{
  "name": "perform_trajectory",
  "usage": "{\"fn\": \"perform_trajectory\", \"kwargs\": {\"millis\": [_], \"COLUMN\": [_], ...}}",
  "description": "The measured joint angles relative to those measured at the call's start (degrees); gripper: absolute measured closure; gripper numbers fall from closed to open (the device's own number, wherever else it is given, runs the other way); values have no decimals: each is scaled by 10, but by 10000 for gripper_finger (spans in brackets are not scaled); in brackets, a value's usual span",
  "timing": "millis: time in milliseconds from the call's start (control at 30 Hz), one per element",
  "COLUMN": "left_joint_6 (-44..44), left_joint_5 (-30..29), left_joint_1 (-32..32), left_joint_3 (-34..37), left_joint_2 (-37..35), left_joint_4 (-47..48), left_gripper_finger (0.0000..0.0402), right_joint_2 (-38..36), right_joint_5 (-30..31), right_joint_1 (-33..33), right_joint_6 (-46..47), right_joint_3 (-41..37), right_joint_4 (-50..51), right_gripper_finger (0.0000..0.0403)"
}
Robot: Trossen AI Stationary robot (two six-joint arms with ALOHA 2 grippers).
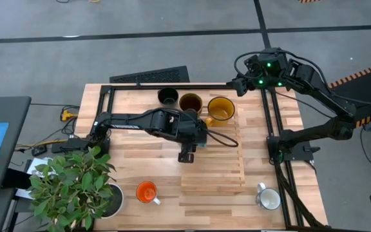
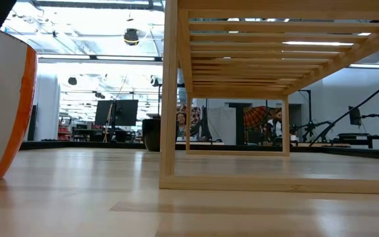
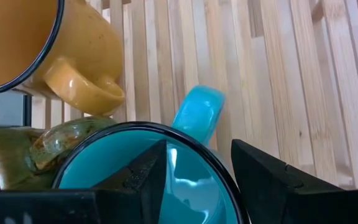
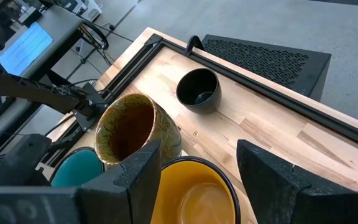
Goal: Place coffee mugs
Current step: Put the blue mug on the shelf
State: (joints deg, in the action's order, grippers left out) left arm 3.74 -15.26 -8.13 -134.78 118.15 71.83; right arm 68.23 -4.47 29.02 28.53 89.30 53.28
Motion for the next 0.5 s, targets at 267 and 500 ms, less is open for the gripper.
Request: {"fn": "perform_trajectory", "kwargs": {"millis": [267,500], "left_joint_6": [0,12], "left_joint_5": [8,15], "left_joint_1": [0,0], "left_joint_3": [0,0], "left_joint_2": [0,0], "left_joint_4": [-9,-33], "left_gripper_finger": [236,236], "right_joint_2": [0,0], "right_joint_5": [0,0], "right_joint_1": [0,0], "right_joint_6": [0,0], "right_joint_3": [0,0], "right_joint_4": [0,0], "right_gripper_finger": [170,170]}}
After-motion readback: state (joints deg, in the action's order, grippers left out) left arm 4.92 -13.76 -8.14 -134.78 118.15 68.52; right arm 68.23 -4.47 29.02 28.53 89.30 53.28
